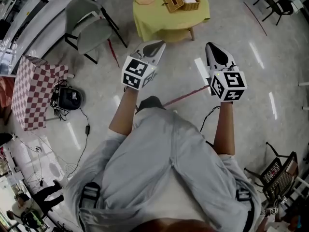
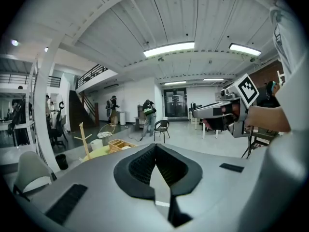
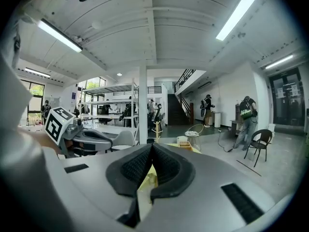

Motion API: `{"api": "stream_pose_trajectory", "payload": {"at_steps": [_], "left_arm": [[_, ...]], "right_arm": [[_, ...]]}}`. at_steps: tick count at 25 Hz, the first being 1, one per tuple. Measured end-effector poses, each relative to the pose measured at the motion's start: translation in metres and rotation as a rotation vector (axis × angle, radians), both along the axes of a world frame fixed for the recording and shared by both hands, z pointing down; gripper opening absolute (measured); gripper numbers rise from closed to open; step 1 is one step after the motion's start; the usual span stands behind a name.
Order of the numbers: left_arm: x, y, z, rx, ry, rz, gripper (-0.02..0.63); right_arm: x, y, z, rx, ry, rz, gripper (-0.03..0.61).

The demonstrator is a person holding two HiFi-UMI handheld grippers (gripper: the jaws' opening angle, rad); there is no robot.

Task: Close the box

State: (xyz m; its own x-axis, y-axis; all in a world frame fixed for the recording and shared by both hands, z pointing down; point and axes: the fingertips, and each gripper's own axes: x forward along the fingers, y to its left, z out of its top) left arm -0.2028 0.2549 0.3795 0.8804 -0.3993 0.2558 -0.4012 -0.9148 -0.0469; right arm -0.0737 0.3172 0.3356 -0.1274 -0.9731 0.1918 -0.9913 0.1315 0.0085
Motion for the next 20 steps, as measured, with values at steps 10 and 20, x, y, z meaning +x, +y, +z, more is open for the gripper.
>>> {"api": "stream_pose_trajectory", "payload": {"at_steps": [10,20], "left_arm": [[0.054,-0.044,0.005,0.005,0.006,0.031,0.029],[0.105,-0.172,0.031,-0.020,-0.013,0.014,0.029]], "right_arm": [[0.053,-0.045,0.006,-0.004,-0.014,-0.016,0.023],[0.098,-0.164,0.015,-0.004,-0.070,-0.044,0.022]]}}
